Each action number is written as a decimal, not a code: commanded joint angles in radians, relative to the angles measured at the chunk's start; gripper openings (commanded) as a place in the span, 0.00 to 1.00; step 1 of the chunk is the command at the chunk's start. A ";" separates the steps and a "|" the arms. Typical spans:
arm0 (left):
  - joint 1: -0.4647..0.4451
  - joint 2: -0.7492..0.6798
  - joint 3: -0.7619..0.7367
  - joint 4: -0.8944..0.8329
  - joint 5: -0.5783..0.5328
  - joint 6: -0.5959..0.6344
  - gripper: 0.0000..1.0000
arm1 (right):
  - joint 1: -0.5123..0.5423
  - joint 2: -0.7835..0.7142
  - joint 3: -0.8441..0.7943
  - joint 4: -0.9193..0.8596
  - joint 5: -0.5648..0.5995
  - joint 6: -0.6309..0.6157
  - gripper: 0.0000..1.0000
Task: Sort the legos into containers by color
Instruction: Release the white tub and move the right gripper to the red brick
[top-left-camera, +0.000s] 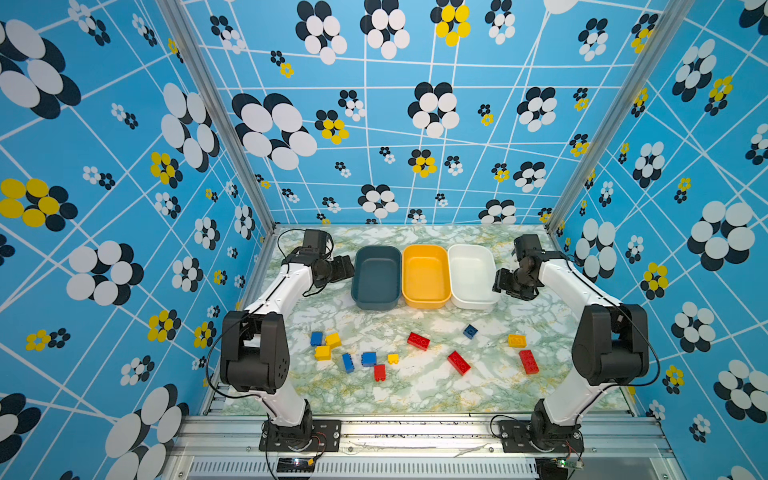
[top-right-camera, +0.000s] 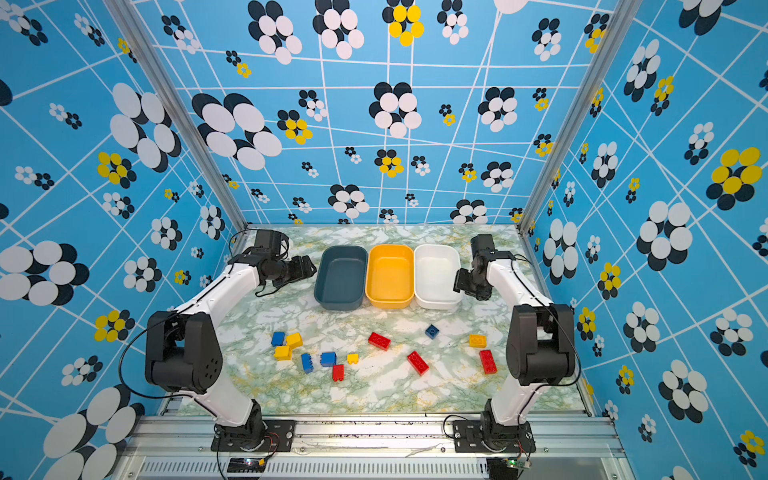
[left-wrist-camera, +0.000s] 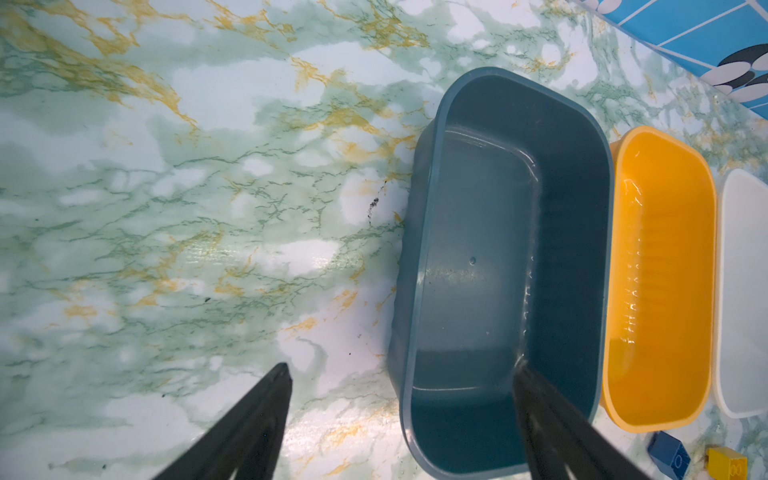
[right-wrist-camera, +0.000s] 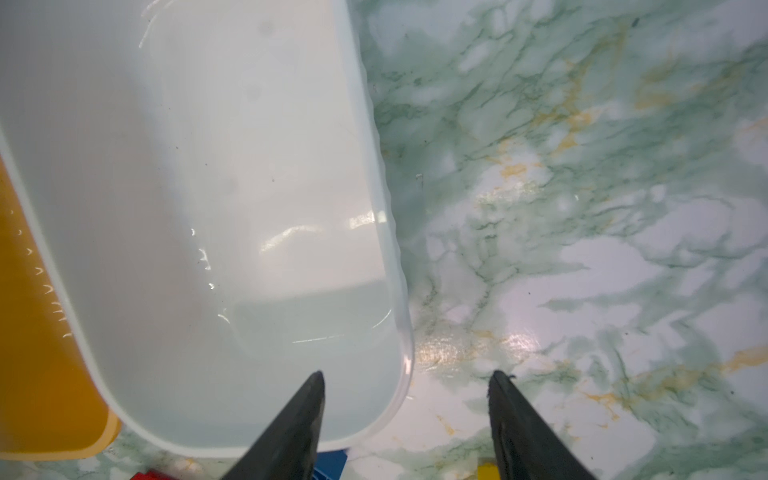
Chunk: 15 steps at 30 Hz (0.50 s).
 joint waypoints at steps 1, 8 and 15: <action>0.004 -0.062 -0.035 0.010 -0.010 -0.015 0.85 | -0.022 -0.071 -0.060 -0.060 0.003 0.053 0.66; -0.001 -0.103 -0.078 0.018 0.017 -0.015 0.86 | -0.088 -0.195 -0.177 -0.141 -0.020 0.128 0.71; 0.014 -0.138 -0.121 0.024 0.073 -0.004 0.87 | -0.133 -0.314 -0.266 -0.215 0.018 0.228 0.78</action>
